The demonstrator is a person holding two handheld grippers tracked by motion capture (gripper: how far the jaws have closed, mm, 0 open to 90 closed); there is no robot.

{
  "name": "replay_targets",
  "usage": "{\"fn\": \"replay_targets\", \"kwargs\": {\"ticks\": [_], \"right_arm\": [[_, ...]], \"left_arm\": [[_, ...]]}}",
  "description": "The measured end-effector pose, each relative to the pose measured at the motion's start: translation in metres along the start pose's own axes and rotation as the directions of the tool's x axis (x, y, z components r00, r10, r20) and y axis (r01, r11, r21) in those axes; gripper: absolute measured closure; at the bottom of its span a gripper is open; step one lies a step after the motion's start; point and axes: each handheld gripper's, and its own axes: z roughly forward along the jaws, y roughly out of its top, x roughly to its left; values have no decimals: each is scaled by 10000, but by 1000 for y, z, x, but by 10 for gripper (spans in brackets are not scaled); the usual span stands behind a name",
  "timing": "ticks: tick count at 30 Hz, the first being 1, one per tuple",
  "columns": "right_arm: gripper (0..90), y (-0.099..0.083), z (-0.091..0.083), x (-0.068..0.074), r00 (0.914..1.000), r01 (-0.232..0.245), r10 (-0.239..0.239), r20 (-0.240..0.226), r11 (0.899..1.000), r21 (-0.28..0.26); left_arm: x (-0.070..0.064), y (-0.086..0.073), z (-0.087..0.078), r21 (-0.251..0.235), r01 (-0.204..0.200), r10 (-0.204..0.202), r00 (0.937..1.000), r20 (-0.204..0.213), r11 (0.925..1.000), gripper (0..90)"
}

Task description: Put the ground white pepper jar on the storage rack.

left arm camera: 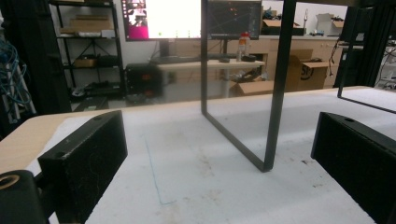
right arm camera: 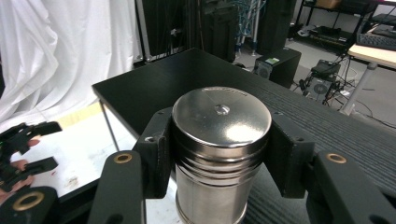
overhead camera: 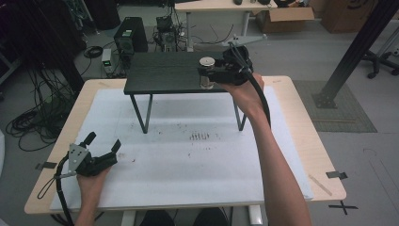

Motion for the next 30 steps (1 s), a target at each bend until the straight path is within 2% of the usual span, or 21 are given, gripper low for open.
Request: {"fn": "replay_targets", "kwargs": {"ticks": [15, 30], "right_arm": [[489, -1, 26, -24, 9972, -409, 404, 633, 9991, 64], [489, -4, 37, -30, 9954, -503, 490, 828, 9986, 146]], "left_arm": [[0, 0, 0, 24, -22, 22, 10000, 1, 10000, 40], [0, 0, 0, 46, -41, 41, 10000, 5, 10000, 40]]}}
